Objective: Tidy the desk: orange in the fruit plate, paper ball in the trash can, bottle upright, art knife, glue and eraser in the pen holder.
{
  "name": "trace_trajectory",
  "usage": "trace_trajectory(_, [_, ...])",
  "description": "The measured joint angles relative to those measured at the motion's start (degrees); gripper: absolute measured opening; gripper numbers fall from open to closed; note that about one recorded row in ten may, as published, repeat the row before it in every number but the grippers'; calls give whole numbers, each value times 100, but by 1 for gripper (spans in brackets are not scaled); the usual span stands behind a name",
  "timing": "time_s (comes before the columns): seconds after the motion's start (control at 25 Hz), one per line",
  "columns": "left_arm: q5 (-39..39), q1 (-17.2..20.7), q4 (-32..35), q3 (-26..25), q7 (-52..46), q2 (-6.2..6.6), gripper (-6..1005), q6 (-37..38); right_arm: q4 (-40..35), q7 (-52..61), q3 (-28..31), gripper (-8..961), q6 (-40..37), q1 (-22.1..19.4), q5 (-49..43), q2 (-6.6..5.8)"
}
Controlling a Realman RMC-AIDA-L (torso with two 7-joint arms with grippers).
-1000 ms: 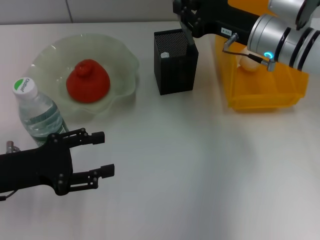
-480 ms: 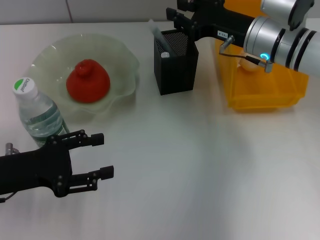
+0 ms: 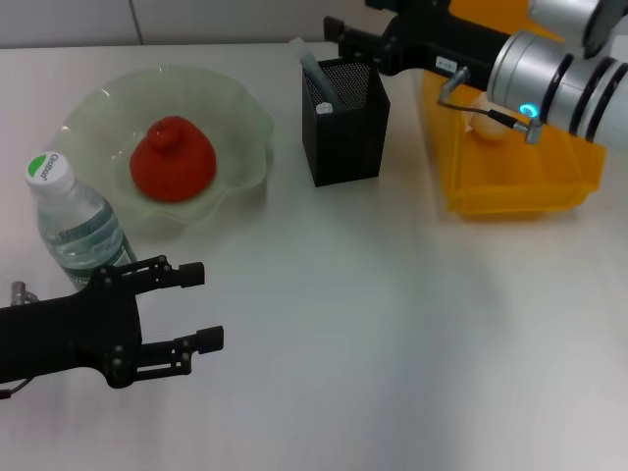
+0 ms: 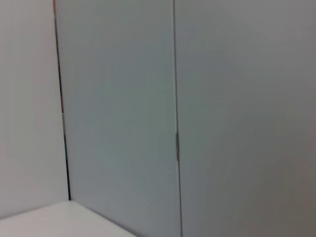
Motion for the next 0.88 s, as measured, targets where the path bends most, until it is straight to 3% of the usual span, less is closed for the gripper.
trace_trajectory(0.12, [0, -2, -12, 4, 9, 0, 770, 0, -81, 27, 6, 734, -295, -199, 367, -19])
trace_trajectory(0.36, [0, -3, -17, 21, 9, -6, 770, 20, -639, 374, -11, 735, -1878, -1114, 857, -51])
trace_trajectory(0.56, [22, -22, -27, 15, -17, -23, 770, 29, -1083, 1076, -58, 736, -2661, -1730, 744, -77])
trace_trajectory(0.72, [30, -38, -27, 27, -71, -26, 770, 29, -1272, 1301, -50, 737, -3194, -2046, 557, -97])
trace_trajectory(0.88, [32, -59, -27, 38, -126, -27, 770, 33, -1508, 1858, -56, 738, -3637, -2268, 236, -233])
